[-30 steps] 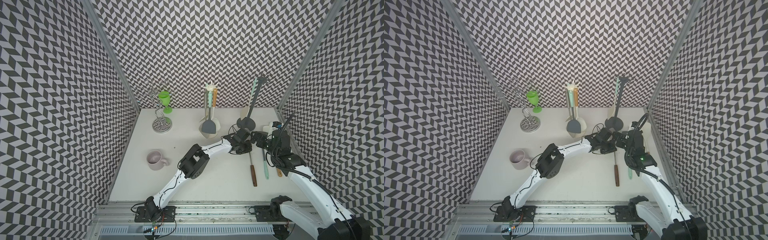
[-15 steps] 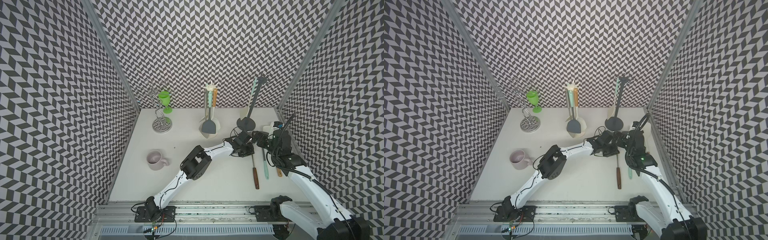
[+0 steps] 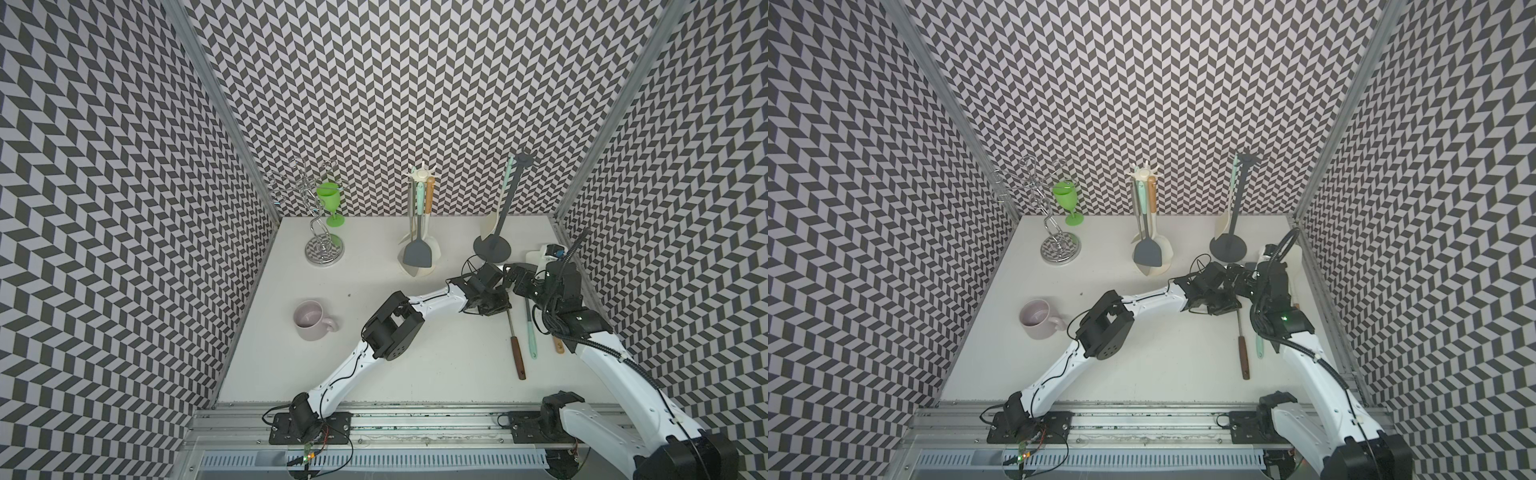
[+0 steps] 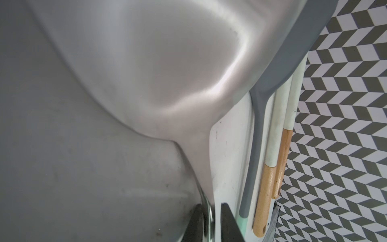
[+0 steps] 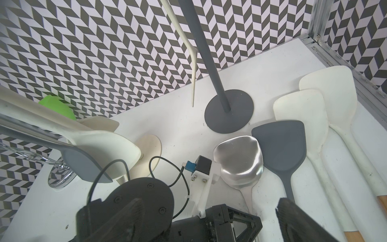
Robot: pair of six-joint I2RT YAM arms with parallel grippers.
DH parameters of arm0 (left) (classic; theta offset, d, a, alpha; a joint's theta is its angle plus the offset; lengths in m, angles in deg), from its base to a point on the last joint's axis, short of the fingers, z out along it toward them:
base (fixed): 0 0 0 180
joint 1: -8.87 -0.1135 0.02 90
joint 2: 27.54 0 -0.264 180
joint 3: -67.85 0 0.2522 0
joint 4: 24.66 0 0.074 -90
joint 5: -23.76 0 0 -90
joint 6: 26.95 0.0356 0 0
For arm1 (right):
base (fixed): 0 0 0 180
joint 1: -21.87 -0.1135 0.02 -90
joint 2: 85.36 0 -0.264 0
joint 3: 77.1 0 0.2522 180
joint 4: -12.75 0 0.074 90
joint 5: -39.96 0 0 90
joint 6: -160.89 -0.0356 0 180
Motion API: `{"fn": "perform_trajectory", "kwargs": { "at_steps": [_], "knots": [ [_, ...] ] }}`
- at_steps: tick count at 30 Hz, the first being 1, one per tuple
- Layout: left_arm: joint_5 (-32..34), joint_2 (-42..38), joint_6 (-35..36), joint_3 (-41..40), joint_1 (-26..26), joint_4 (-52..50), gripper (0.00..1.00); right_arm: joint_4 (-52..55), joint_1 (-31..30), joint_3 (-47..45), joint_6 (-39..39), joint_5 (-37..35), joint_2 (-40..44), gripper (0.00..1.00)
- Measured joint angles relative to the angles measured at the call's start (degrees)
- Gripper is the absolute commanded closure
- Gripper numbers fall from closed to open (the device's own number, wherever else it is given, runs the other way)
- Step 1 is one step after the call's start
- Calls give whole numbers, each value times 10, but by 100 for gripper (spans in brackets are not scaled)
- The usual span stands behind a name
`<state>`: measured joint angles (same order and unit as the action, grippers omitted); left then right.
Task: Take the spatula off the kitchen utensil rack
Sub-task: Place the spatula at the center of the board.
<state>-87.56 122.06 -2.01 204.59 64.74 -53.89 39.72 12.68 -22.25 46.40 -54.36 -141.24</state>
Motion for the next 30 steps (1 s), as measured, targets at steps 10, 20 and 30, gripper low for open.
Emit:
{"fn": "perform_trajectory", "kwargs": {
  "at_steps": [10,20,30],
  "knots": [
    [10,-50,10,-65,2,15,52,0,0,0,0,1,0,0],
    [36,-249,31,-293,-7,59,34,14,1,6,-5,2,19,0],
    [88,-498,100,-561,-59,122,24,18,4,7,-5,54,98,0]
  ]
}}
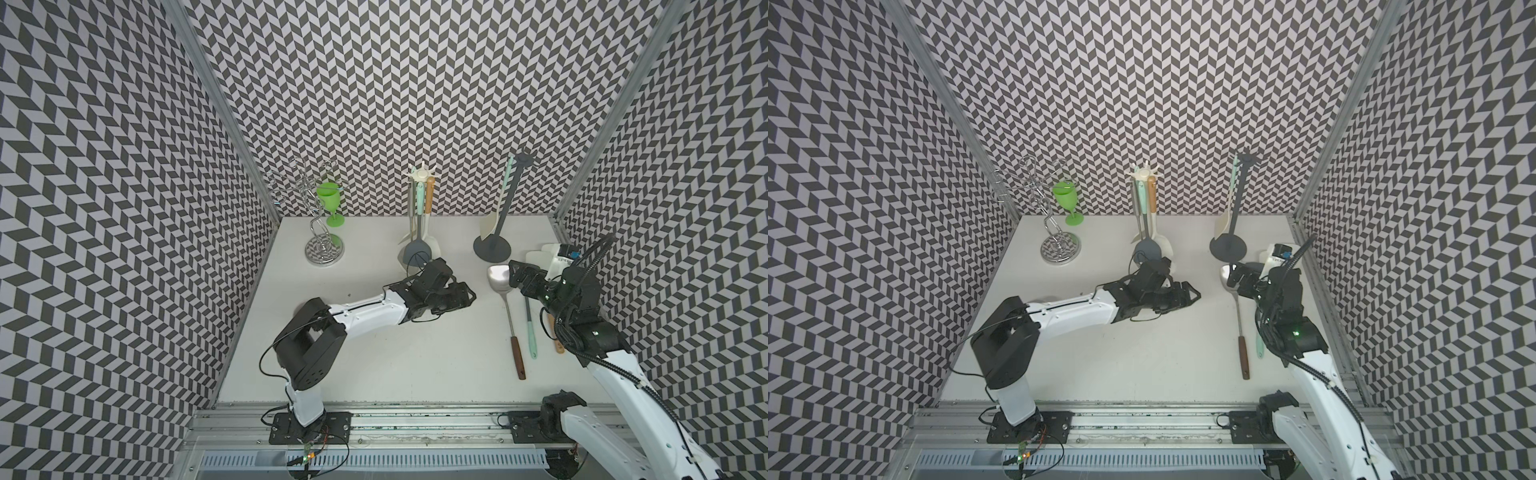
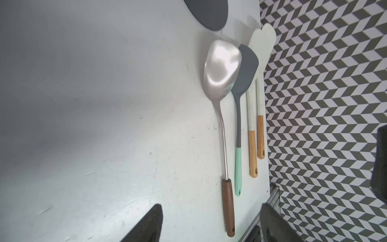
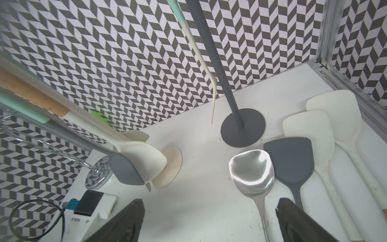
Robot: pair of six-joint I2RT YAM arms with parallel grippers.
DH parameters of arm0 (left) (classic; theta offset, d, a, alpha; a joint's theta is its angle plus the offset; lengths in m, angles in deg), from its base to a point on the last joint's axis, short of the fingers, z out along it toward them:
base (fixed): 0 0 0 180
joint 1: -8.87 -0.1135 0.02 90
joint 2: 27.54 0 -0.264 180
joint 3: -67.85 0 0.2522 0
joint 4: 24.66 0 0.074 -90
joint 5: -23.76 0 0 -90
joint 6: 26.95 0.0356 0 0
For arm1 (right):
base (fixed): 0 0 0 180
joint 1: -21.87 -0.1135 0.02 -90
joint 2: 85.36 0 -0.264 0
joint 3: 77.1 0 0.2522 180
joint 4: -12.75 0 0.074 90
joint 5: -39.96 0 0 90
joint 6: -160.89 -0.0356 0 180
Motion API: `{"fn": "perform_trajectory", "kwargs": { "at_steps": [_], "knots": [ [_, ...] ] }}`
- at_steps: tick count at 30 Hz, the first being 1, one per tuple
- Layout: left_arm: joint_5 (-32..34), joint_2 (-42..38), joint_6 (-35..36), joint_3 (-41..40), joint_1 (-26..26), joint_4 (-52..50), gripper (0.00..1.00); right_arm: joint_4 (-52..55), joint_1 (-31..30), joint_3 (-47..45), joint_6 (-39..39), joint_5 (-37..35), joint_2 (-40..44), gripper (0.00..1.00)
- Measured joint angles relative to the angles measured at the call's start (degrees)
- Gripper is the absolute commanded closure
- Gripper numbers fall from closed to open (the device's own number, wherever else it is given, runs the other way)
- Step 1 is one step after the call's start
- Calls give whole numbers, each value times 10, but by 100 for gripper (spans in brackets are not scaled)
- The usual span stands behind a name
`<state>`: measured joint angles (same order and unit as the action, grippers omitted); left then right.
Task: Take the spatula off the kitchen utensil rack
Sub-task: Place the spatula at the center of the board, then take off the spatula from the rack.
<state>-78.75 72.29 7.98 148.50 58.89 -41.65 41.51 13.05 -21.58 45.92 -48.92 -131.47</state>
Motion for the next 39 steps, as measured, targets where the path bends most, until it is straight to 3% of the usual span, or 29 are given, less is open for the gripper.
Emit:
{"fn": "perform_trajectory", "kwargs": {
  "at_steps": [7,17,22,23,24,32,35,39],
  "knots": [
    [64,-191,73,-127,-20,-1,23,12,0,0,-2,88,52,0],
    [141,-491,154,-294,-30,6,19,36,0,-11,-34,162,123,0],
    [160,-603,154,-376,-30,10,13,34,0,-47,-59,198,167,0],
    [162,-618,156,-387,-30,11,3,34,0,-52,-63,202,171,0],
    [163,-633,157,-398,-30,13,2,34,0,-56,-67,206,177,0],
    [181,-659,166,-440,-30,67,0,-12,0,-91,-92,221,193,4],
    [191,-627,183,-458,-30,129,0,-68,0,-116,-98,219,179,7],
    [216,-550,214,-462,-35,188,0,-144,0,-116,-100,209,98,10]
  ]
}}
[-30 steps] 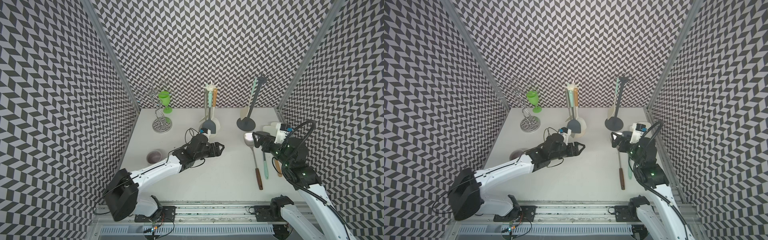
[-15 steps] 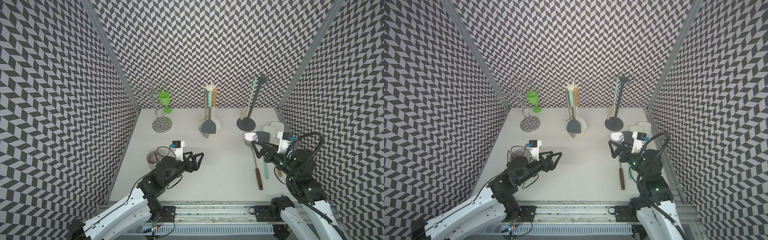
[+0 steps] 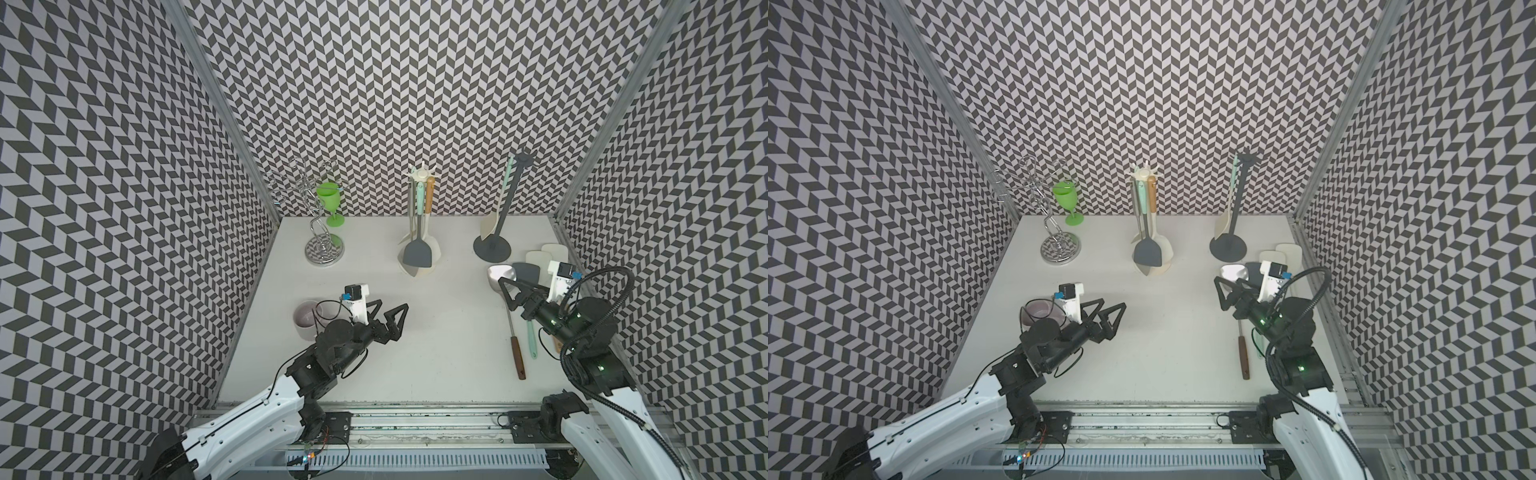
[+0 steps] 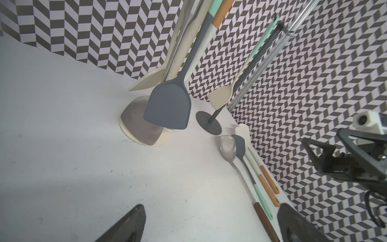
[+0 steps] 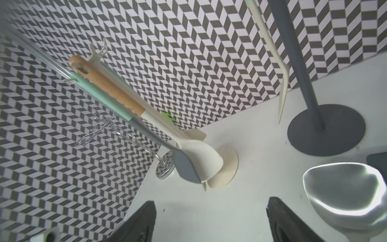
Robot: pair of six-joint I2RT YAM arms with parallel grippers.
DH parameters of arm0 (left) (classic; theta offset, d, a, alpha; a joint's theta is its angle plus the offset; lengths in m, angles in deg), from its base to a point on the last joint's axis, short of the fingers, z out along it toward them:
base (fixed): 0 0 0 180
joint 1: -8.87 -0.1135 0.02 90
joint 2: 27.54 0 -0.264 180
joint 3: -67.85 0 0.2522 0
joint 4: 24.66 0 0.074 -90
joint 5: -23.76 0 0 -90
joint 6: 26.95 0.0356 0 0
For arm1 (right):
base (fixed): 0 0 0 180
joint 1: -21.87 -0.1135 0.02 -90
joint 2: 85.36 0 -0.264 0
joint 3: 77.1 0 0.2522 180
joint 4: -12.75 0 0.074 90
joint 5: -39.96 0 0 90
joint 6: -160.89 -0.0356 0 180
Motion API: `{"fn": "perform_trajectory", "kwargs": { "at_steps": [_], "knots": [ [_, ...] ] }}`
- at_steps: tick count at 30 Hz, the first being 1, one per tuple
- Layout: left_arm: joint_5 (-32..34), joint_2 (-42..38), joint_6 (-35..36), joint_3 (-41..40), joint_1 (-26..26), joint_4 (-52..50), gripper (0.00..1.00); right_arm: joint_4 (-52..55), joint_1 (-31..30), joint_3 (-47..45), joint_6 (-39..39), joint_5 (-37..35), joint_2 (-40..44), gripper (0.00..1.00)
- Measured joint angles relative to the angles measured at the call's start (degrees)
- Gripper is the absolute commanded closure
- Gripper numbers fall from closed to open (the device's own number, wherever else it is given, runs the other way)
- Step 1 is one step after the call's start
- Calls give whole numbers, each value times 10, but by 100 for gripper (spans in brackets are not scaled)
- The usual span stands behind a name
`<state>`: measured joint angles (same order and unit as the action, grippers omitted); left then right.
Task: Take the spatula off the kitchen utensil rack
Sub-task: Take off the spatula from the rack.
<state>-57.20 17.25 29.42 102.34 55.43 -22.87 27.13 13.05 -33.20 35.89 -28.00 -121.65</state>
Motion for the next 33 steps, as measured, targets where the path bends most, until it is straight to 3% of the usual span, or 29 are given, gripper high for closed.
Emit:
{"fn": "perform_trajectory", "kwargs": {
  "at_steps": [3,8,14,20,26,33],
  "knots": [
    [0,45,18,0,-18,31,0,-57,0,10,5,-19,-79,13],
    [-59,88,23,0,-83,68,0,-119,0,55,37,-73,-201,20],
    [-103,116,18,7,-130,93,0,-176,0,181,94,-123,-355,33],
    [-135,115,16,-4,-167,148,0,-187,0,330,151,-151,-492,34],
    [-138,89,28,-33,-170,150,0,-184,0,421,194,-194,-558,37],
    [-139,78,32,-36,-171,157,0,-179,-13,467,222,-274,-597,36]
  ]
}}
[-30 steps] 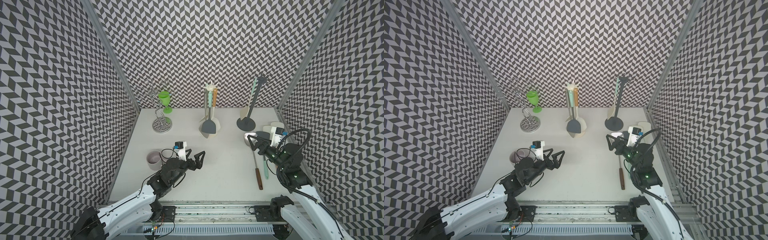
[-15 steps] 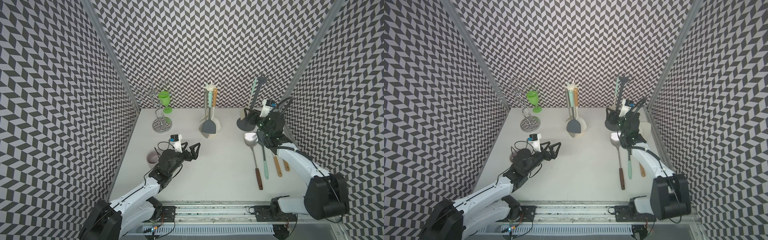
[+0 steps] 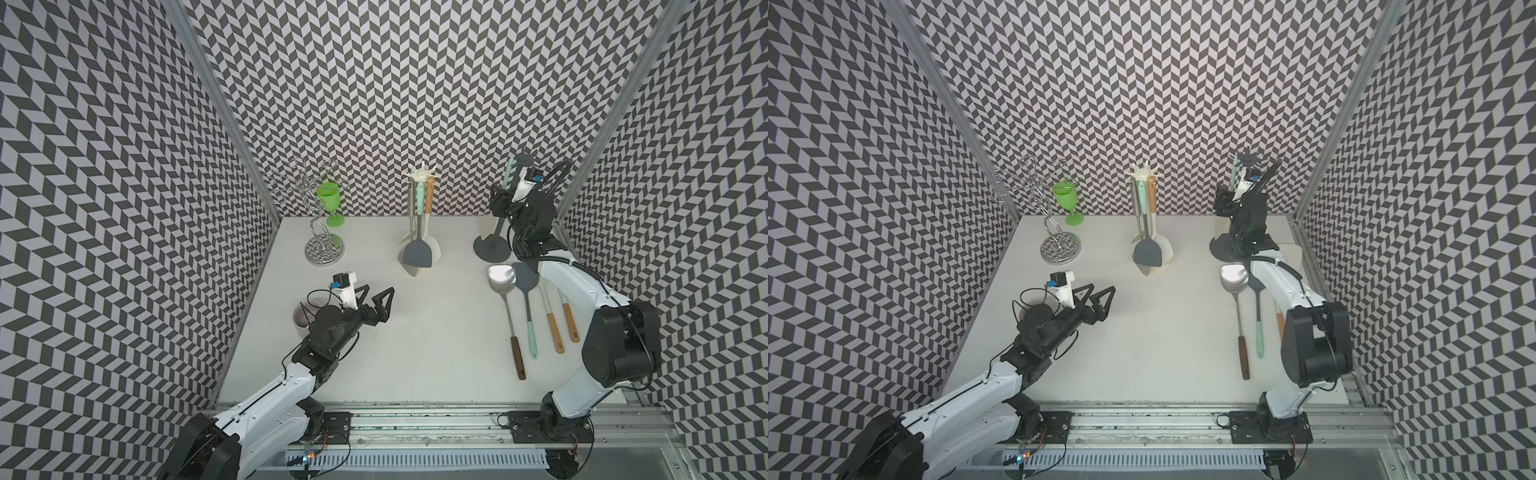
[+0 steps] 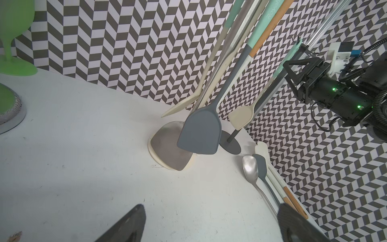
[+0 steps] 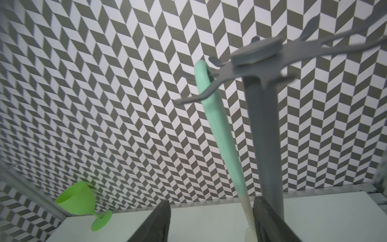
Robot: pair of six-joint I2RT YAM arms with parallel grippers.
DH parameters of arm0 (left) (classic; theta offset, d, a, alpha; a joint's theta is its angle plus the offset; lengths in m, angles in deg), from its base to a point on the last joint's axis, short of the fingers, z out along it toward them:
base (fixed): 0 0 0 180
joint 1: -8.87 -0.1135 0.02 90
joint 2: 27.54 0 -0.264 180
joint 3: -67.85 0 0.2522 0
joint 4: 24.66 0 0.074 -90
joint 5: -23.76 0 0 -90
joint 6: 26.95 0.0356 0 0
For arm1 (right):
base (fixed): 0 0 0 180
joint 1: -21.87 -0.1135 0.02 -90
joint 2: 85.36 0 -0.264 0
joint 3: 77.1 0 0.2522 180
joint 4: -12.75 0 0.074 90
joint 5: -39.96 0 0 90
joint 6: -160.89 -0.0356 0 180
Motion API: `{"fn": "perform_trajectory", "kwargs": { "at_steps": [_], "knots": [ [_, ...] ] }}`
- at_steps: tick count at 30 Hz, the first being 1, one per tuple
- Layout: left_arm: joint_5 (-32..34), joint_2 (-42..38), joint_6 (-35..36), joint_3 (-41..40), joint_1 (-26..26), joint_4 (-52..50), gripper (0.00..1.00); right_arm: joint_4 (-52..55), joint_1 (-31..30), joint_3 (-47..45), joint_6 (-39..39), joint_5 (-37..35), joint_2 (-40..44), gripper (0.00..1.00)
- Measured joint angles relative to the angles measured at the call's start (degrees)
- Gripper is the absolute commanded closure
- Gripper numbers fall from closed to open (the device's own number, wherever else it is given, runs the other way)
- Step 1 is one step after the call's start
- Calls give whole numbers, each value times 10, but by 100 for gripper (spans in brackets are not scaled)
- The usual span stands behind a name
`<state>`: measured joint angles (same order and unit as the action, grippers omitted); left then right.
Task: Take the spatula off the kitchen utensil rack
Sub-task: Take off the spatula from the rack.
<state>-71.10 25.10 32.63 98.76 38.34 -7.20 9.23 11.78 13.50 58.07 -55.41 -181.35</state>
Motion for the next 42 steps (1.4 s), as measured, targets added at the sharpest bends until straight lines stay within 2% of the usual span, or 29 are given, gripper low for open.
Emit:
{"fn": "perform_trajectory", "kwargs": {
  "at_steps": [8,19,27,33,42],
  "knots": [
    [0,0,2,0,0,1,0,6,-30,10,26,-86,-38,42],
    [-7,-2,2,-3,0,7,0,11,-39,48,29,-156,-92,43],
    [-9,-3,2,-3,0,9,0,17,-39,86,43,-180,-125,43],
    [-9,-15,2,-4,0,9,0,18,-39,99,49,-185,-137,49],
    [-9,-17,2,-5,0,9,0,17,-39,104,50,-185,-165,50]
  ]
}}
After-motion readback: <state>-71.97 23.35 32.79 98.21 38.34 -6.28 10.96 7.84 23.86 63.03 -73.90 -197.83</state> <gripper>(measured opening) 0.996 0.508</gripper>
